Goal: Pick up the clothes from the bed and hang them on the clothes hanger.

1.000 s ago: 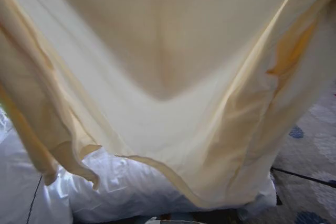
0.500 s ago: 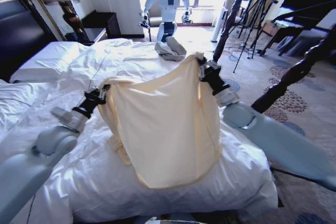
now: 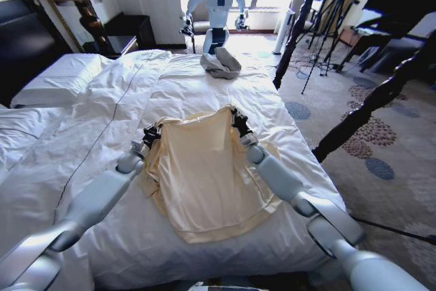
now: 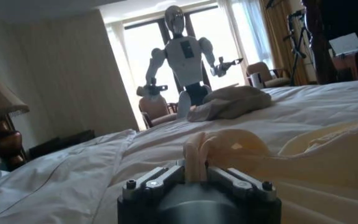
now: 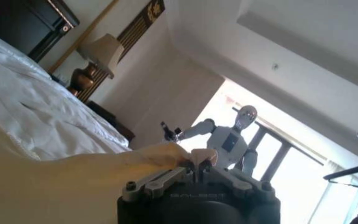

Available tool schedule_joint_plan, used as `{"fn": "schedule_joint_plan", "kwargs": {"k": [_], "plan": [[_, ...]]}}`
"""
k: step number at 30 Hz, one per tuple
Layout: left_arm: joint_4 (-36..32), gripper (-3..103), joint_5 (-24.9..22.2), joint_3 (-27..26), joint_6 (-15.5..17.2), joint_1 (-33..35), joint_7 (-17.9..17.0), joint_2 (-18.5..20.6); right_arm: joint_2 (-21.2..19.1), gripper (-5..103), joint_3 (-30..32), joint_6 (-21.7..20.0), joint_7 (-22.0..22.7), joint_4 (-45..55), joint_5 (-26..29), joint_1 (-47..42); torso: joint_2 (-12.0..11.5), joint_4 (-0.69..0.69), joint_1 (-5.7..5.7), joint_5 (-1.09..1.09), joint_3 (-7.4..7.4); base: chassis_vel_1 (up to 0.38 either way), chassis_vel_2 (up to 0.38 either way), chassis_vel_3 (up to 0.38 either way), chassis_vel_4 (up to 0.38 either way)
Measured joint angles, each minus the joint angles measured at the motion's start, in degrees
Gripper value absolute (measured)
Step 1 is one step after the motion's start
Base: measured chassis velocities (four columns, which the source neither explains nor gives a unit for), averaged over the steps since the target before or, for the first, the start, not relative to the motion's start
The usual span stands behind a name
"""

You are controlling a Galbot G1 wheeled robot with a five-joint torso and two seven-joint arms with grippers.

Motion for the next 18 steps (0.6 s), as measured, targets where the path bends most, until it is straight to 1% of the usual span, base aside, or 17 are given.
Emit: {"fn": "schedule_joint_plan", "kwargs": {"k": [1,2,4,5,6,7,9,10,11,12,13,14,15,16,17,18], "plan": [[2.21,2,0.80,0.01,-0.27,-1.13,-0.32,-1.19,0.74,0,0.02,-1.15,-0.24,-1.14,0.90,0.50,0.00,0.01,0.00,0.00,0.00,0.000,0.000,0.000,0.000],[2.21,2,0.80,0.01,-0.27,-1.13,-0.32,-1.19,0.74,0,0.02,-1.15,-0.24,-1.14,0.90,0.50,0.00,0.01,0.00,0.00,0.00,0.000,0.000,0.000,0.000],[6.47,2,2.67,-0.27,-0.43,-3.33,-0.98,-3.61,1.94,0,0.05,-5.02,-0.59,-2.28,3.67,1.14,0.00,0.02,0.00,0.00,0.00,0.000,0.000,0.000,0.000],[7.58,2,3.15,-0.52,-0.35,-3.86,-1.17,-4.28,2.08,0,0.04,-7.22,-0.76,-1.90,5.11,1.15,0.00,-0.01,0.00,0.02,0.00,0.000,0.000,0.000,0.000],[7.97,2,3.31,-0.64,-0.16,-4.02,-1.29,-4.53,2.09,0,0.04,-8.34,-0.93,-1.60,5.96,1.11,0.00,-0.02,0.00,0.04,0.00,0.000,0.000,0.000,0.000],[7.97,2,3.31,-0.64,-0.16,-4.02,-1.29,-4.53,2.09,0,0.04,-8.34,-0.93,-1.60,5.96,1.11,0.00,-0.02,0.00,0.04,0.00,0.000,0.000,0.000,0.000],[8.87,2,3.60,-0.93,1.40,-3.92,-2.28,-5.25,2.79,0,0.01,-13.77,-1.88,-1.11,12.52,0.89,0.00,-0.05,0.00,0.04,0.00,0.000,0.000,0.000,0.000],[8.87,2,3.60,-0.93,1.40,-3.92,-2.28,-5.25,2.79,0,0.01,-13.77,-1.88,-1.11,12.52,0.89,0.00,-0.05,0.00,0.04,0.00,0.000,0.000,0.000,0.000],[8.93,2,3.44,-0.92,2.31,-3.68,-2.96,-5.38,3.10,0,-0.02,-15.07,-2.17,-1.47,15.17,0.89,0.01,-0.04,0.00,0.04,0.00,0.000,0.000,0.000,0.000],[8.89,-1,2.62,-0.77,3.82,-3.27,-3.74,-5.45,3.34,0,-0.05,-15.98,-2.92,-1.61,18.40,0.73,0.01,-0.03,-0.01,0.03,0.00,0.000,0.000,0.000,0.000],[8.54,3,1.49,-0.53,5.00,-2.85,-4.02,-5.33,3.39,0,0.00,-16.17,-3.66,-1.35,19.93,0.44,0.02,-0.01,-0.01,0.00,0.00,0.000,0.000,0.000,0.000],[8.54,3,1.49,-0.53,5.00,-2.85,-4.02,-5.33,3.39,0,0.00,-16.17,-3.66,-1.35,19.93,0.44,0.02,-0.01,-0.01,0.00,0.00,0.000,0.000,0.000,0.000],[7.74,8,-0.39,-0.07,7.12,-2.24,-4.55,-4.80,3.41,-3,0.01,-16.56,-3.95,-0.85,21.93,0.14,0.01,0.00,-0.01,0.01,0.00,0.000,0.000,0.000,0.000],[7.24,14,-1.39,0.17,8.61,-1.84,-5.25,-4.37,3.56,-3,0.05,-16.85,-3.80,-0.73,23.96,0.12,0.02,0.00,-0.01,0.01,0.00,0.000,0.000,0.000,0.000],[6.99,14,-1.69,0.23,9.13,-1.65,-5.54,-4.22,3.66,-1,0.13,-17.01,-3.74,-0.71,25.10,0.13,0.02,0.00,-0.01,0.01,0.00,0.000,0.000,0.000,0.000],[6.99,14,-1.69,0.23,9.13,-1.65,-5.54,-4.22,3.66,-1,0.13,-17.01,-3.74,-0.71,25.10,0.13,0.02,0.00,-0.01,0.01,0.00,0.000,0.000,0.000,0.000]]}}
